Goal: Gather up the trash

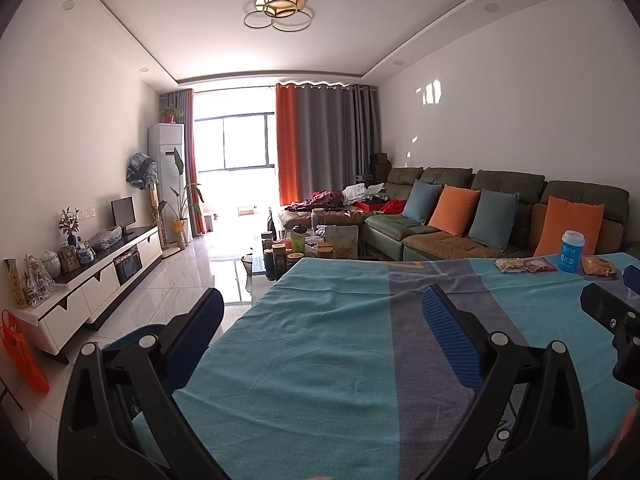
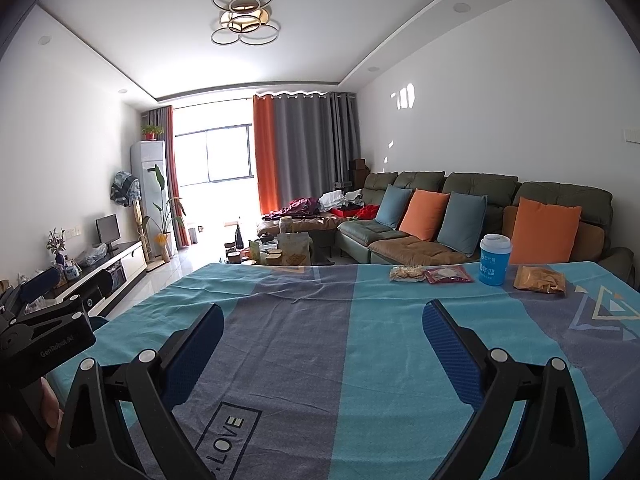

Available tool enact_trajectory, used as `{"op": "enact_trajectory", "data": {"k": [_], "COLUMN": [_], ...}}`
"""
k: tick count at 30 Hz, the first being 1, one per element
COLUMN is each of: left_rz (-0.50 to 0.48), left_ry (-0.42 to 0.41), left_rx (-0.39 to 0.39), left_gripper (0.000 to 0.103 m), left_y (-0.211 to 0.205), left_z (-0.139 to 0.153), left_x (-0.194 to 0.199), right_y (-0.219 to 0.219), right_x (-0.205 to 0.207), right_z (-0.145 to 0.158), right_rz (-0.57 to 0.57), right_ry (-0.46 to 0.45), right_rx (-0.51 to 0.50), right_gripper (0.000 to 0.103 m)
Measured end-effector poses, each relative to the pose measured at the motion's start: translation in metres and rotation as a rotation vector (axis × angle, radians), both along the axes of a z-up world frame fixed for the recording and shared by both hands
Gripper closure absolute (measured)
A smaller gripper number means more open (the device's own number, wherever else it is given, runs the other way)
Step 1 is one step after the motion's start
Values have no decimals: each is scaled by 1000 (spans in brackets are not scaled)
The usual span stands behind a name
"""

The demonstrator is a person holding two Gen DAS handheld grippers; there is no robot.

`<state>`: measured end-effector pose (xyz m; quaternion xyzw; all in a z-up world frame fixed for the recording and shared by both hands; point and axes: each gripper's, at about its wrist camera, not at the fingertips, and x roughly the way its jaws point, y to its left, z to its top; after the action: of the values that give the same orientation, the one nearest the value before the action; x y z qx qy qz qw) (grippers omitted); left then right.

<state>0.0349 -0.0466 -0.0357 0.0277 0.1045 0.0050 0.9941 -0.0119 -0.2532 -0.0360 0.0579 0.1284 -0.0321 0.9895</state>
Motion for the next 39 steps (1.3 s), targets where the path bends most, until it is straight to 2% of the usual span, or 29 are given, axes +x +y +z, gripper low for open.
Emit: {"op": "enact_trajectory", "data": {"k": [39], "left_rz": [-1], "left_ry": [2], "left_rx": [1], "left_gripper": [5], "left_y": [-2], "left_z": [4], "left_x": [1], "right_y": [0], "right_x": [-2], "right_z": [2], "right_rz": [-7], "right_ry": [-9], "right_rx": [-2], "right_gripper": [7]}}
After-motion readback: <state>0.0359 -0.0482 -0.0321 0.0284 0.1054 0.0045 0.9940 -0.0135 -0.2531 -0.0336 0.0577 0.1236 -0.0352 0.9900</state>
